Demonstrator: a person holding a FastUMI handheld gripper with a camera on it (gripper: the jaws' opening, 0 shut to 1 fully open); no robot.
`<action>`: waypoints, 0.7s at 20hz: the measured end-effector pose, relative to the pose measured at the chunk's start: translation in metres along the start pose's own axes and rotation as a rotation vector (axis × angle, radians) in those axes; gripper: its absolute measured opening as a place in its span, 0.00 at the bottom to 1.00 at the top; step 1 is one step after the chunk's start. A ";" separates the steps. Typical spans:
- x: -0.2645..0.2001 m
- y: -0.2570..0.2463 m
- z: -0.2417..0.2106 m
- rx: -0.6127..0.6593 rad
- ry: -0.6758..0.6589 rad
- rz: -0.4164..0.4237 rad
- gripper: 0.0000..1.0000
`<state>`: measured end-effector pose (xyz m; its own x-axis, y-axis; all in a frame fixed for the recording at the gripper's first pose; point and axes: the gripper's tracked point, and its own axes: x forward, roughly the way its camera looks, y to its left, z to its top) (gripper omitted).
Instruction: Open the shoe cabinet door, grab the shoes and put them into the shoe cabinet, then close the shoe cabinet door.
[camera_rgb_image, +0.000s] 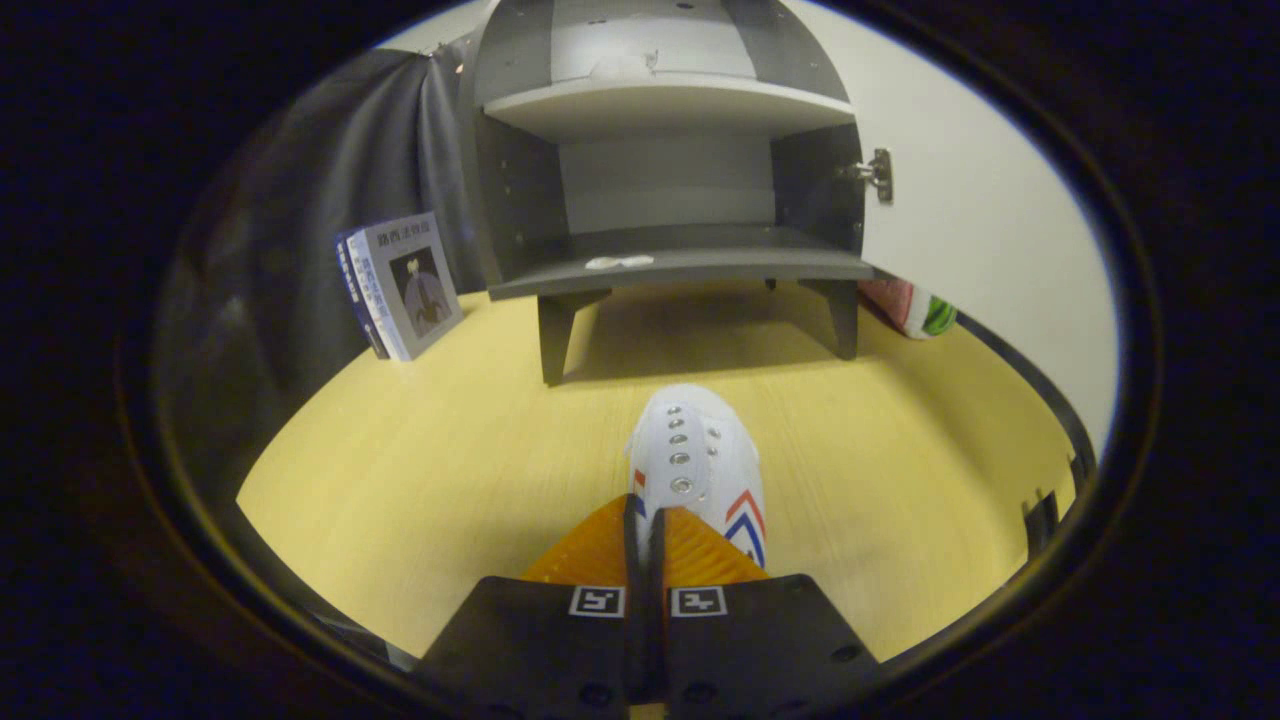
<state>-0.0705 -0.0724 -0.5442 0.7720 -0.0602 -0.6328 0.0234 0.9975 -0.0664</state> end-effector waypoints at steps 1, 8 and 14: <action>-0.003 -0.001 0.007 0.004 -0.009 0.000 0.03; -0.031 0.004 0.058 0.038 -0.068 0.026 0.02; -0.072 0.011 0.151 0.046 -0.191 0.022 0.02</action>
<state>-0.0301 -0.0518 -0.3833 0.8793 -0.0348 -0.4751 0.0308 0.9994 -0.0162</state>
